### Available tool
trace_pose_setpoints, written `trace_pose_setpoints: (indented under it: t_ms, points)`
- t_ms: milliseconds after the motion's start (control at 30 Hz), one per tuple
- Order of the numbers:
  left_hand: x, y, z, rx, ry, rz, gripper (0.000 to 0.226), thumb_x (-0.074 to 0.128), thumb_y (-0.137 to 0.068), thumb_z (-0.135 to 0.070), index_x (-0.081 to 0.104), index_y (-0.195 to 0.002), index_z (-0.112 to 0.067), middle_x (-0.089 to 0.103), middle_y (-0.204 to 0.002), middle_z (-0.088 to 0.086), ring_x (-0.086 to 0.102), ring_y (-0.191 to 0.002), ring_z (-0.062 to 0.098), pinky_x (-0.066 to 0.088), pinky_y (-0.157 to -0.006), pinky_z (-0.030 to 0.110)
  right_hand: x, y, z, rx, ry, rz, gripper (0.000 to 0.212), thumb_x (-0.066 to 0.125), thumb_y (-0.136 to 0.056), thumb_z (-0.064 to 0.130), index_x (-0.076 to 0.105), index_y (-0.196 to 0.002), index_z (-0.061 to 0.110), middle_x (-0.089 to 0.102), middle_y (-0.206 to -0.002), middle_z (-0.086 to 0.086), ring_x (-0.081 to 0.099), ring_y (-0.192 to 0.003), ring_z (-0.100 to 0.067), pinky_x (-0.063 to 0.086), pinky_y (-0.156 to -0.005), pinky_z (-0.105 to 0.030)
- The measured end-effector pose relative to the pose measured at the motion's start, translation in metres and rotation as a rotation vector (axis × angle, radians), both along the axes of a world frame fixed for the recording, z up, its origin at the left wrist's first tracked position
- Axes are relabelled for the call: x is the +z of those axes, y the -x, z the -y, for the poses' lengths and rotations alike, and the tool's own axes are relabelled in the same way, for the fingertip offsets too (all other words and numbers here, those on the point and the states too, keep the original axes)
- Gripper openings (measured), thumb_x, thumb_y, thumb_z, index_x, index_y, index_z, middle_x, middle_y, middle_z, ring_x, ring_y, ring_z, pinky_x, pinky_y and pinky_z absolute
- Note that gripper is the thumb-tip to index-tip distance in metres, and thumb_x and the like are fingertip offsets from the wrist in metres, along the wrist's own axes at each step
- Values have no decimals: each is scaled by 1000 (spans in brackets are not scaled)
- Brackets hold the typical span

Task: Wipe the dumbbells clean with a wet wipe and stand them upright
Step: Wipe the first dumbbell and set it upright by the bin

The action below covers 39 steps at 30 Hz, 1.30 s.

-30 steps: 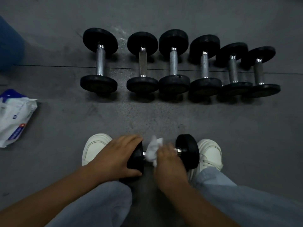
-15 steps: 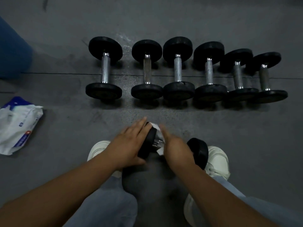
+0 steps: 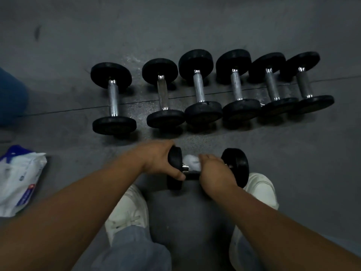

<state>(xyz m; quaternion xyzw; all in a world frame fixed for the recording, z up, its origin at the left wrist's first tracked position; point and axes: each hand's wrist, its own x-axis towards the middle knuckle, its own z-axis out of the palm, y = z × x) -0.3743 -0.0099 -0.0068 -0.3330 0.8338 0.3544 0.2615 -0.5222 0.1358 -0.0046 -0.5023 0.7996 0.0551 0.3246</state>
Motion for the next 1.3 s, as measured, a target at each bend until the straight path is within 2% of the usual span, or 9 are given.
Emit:
trace_pose_setpoints:
  t_ms: [100,167,367,600,767,900,1000,1133,1300]
  points:
    - [-2,-18,-25,215,-101,-31,95,59,-41,-90,50,-117,-34,64,-115,-7,60,-99,13,51,-89,35,-5,-8,3,99,69,64,48,48,-93,17,41,-140,25,51,-131,-4,46,-123,-25,44,-98,-41]
    - [2,-30,-50,269,96,-142,97,55,-57,-87,44,-136,-31,56,-134,-5,54,-119,18,48,-97,36,-10,0,3,-30,96,-14,41,44,-95,16,45,-136,23,51,-130,-5,46,-124,-25,44,-98,-40]
    - [18,-25,-83,-11,326,-14,129,64,-69,-77,-11,-156,-17,-10,-165,7,9,-151,23,21,-118,37,-6,-11,4,15,150,53,46,42,-98,19,38,-144,21,39,-144,-5,36,-134,-24,44,-100,-39]
    - [21,-5,-23,-24,248,64,133,70,-59,-81,-1,-157,-25,-6,-165,6,13,-151,23,28,-118,41,-7,2,9,59,203,35,52,37,-98,17,27,-149,24,28,-155,-1,23,-144,-21,40,-106,-38]
    - [20,-5,-30,-6,345,-194,114,75,-71,-57,12,-157,-17,16,-163,4,20,-149,21,21,-117,29,-3,-4,15,150,254,65,57,29,-94,12,27,-150,24,21,-159,-6,17,-146,-27,36,-111,-41]
    - [13,-6,-58,-37,423,-136,124,71,-70,-64,0,-157,-11,-6,-165,6,-8,-152,22,4,-122,34,-7,12,17,15,218,-7,58,39,-95,15,26,-150,32,25,-154,-6,23,-142,-25,43,-100,-39]
    - [11,-3,-46,-60,455,-87,131,71,-66,-71,-5,-157,-15,-7,-166,3,-5,-152,19,9,-121,36,-4,4,19,239,213,78,61,44,-95,18,22,-151,31,13,-161,-6,14,-147,-25,39,-108,-41]
    - [10,3,-27,-56,436,-71,129,73,-64,-71,1,-157,-18,2,-165,-1,5,-152,17,18,-119,36,-6,9,26,9,216,-63,56,37,-97,17,24,-151,23,23,-157,-9,20,-146,-23,42,-101,-39]
    - [6,4,-20,-48,404,-74,127,77,-63,-66,6,-157,-18,6,-165,0,9,-151,17,24,-118,38,-6,9,30,198,258,-62,59,48,-92,22,35,-148,7,20,-161,-9,20,-147,-24,43,-105,-41]
